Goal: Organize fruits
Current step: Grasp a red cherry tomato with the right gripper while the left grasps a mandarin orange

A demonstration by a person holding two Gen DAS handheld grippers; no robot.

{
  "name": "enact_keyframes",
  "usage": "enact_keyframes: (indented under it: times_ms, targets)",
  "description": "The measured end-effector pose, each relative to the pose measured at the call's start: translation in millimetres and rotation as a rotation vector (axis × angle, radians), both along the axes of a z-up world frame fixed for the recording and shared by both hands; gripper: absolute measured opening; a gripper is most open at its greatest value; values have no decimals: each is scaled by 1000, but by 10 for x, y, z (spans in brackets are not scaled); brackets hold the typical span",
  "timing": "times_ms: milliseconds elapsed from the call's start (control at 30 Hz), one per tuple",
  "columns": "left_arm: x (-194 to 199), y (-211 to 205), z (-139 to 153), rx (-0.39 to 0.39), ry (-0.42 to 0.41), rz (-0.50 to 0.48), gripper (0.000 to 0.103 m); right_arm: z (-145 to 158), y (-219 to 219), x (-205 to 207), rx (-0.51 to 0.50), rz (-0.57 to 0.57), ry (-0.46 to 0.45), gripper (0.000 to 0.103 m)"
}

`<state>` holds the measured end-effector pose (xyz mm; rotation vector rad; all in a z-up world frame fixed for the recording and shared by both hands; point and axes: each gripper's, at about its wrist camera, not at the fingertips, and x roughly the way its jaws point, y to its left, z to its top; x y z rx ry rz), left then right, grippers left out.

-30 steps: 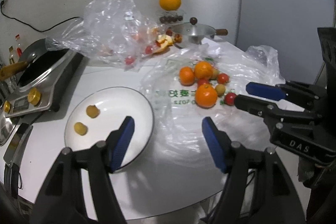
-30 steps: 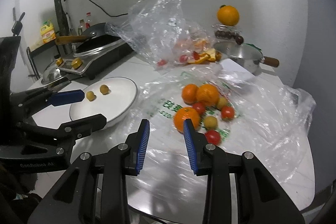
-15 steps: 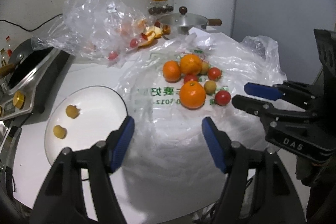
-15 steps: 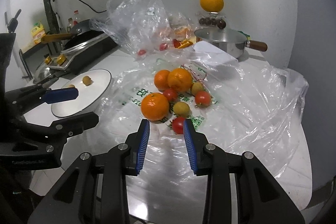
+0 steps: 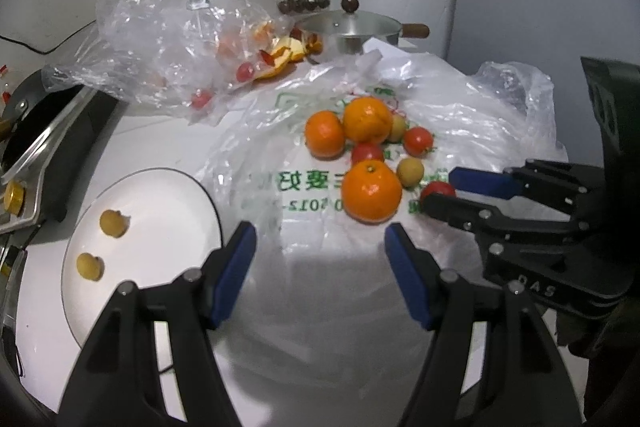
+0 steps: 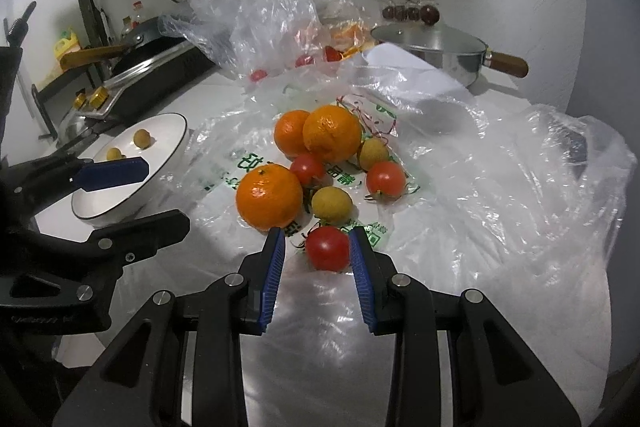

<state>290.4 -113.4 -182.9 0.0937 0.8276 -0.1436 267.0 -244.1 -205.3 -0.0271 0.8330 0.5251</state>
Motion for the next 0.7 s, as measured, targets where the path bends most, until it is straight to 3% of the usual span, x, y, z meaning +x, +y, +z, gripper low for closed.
enact_keyframes:
  times_ms: [400, 700]
  targets:
    - [191, -78, -84, 13, 23, -13, 68, -122, 10, 146, -15, 19, 66, 35]
    - [312, -244, -80, 25, 24, -43, 68, -51, -106, 130, -1, 19, 45, 30]
